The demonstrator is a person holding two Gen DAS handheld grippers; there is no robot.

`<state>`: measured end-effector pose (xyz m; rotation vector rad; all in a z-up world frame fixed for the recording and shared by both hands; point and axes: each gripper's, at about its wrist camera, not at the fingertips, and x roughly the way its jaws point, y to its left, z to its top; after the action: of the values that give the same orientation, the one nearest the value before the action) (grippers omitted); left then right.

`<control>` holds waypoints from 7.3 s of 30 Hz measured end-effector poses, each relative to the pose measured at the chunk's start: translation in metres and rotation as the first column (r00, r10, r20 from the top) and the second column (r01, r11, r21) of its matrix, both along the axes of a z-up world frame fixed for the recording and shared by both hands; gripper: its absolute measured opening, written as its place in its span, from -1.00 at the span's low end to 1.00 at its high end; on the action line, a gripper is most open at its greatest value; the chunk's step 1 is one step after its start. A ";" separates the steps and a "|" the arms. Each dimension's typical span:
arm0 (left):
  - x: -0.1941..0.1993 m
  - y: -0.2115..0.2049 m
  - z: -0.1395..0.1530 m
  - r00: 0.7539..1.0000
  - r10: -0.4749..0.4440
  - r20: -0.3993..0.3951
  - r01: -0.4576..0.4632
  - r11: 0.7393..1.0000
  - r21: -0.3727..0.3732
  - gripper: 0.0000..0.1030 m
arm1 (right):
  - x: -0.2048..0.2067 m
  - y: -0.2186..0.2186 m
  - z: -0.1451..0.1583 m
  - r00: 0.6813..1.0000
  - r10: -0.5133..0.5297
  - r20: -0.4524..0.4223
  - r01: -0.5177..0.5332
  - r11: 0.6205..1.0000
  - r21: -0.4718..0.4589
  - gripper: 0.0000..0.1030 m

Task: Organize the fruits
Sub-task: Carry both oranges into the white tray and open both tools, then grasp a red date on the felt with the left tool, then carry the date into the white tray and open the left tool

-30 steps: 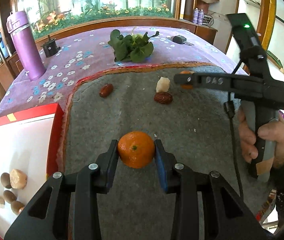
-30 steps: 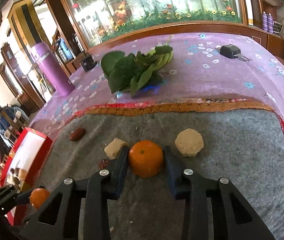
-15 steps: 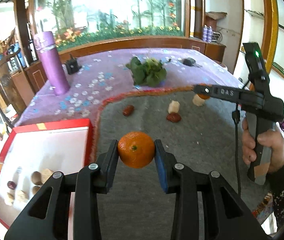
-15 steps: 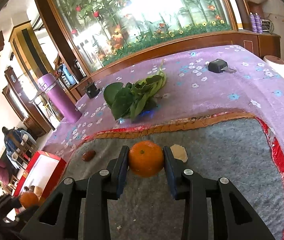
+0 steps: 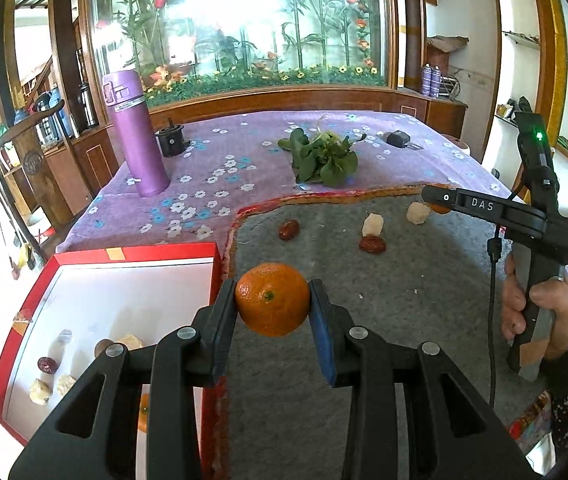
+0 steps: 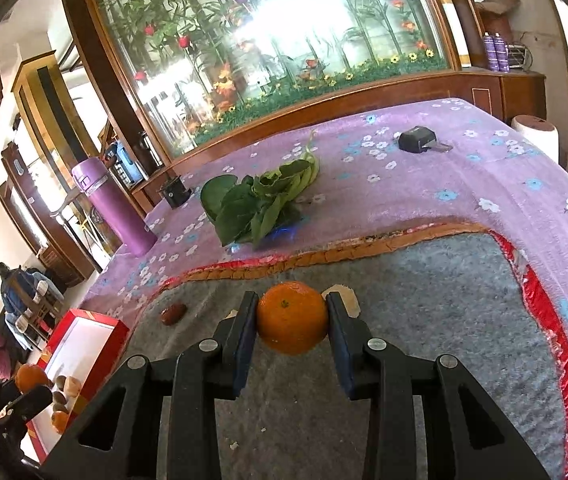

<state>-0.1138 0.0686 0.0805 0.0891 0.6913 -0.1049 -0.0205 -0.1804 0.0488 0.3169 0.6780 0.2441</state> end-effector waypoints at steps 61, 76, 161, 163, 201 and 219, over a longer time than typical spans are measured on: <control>-0.016 0.111 -0.004 0.962 0.260 0.077 -0.259 0.966 -0.023 -0.36 | -0.091 0.210 0.041 0.908 0.411 0.077 -0.413 0.911 0.001 -0.33; -0.016 0.141 -0.031 0.945 0.327 0.009 -0.327 0.945 0.004 -0.36 | -0.092 0.255 0.007 0.866 0.501 -0.015 -0.501 0.864 -0.050 -0.33; 0.165 -0.041 -0.054 0.953 -0.096 -0.287 0.175 0.949 0.262 0.49 | 0.034 0.036 -0.034 0.926 0.265 -0.269 -0.271 0.962 0.018 -0.60; 0.169 -0.042 -0.058 0.950 -0.091 -0.299 0.172 0.950 0.259 0.37 | 0.034 0.037 -0.035 0.924 0.263 -0.278 -0.269 0.963 0.016 -0.60; 0.025 -0.021 0.001 1.000 -0.024 -0.005 0.024 0.998 0.055 -0.73 | -0.064 0.051 0.004 0.970 0.241 -0.041 -0.234 0.963 0.130 -0.61; -0.005 0.024 0.005 0.997 0.055 0.060 -0.057 0.998 0.024 -0.72 | -0.077 0.095 -0.009 0.960 0.278 -0.045 -0.271 0.954 0.126 -0.61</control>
<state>-0.1184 0.0921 0.0856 0.0966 0.6353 -0.0394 -0.0971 -0.0859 0.0394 0.3448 0.7708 0.5435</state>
